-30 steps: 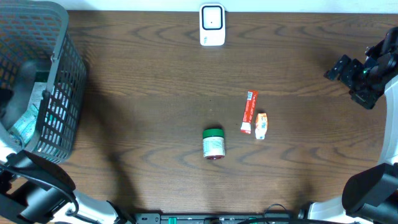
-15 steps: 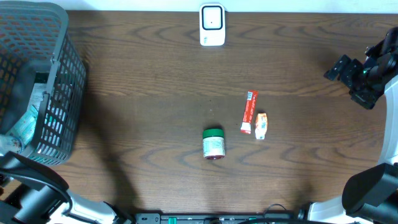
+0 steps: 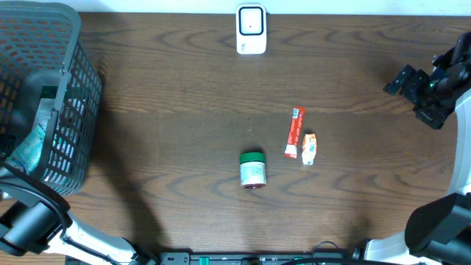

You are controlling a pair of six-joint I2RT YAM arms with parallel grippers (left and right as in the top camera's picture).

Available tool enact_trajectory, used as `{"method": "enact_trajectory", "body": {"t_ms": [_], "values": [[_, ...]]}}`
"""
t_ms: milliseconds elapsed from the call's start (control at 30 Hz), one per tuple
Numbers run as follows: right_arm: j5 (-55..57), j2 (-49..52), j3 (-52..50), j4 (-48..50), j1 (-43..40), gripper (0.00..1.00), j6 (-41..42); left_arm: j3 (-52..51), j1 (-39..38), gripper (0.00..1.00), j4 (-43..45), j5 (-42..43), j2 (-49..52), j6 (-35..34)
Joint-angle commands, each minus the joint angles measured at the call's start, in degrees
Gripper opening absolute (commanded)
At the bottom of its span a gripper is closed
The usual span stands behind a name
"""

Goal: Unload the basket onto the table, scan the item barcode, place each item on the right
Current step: 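Grasp the white cotton-swab tub in the basket with the left gripper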

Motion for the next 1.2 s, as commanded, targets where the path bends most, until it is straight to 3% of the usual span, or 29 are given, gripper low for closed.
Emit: {"method": "enact_trajectory", "body": {"t_ms": [0, 633, 1167], "values": [[-0.1, -1.1, 1.2, -0.2, -0.3, 0.99, 0.5, -0.2, -2.1, 0.81, 0.3, 6.7, 0.3, 1.6], [-0.1, -1.1, 1.2, -0.2, -0.3, 0.99, 0.5, -0.2, -14.9, 0.82, 3.5, 7.0, 3.5, 6.1], [-0.1, -1.1, 1.2, -0.2, -0.3, 0.99, 0.5, 0.9, -15.8, 0.82, 4.1, 13.8, 4.0, 6.3]]}}
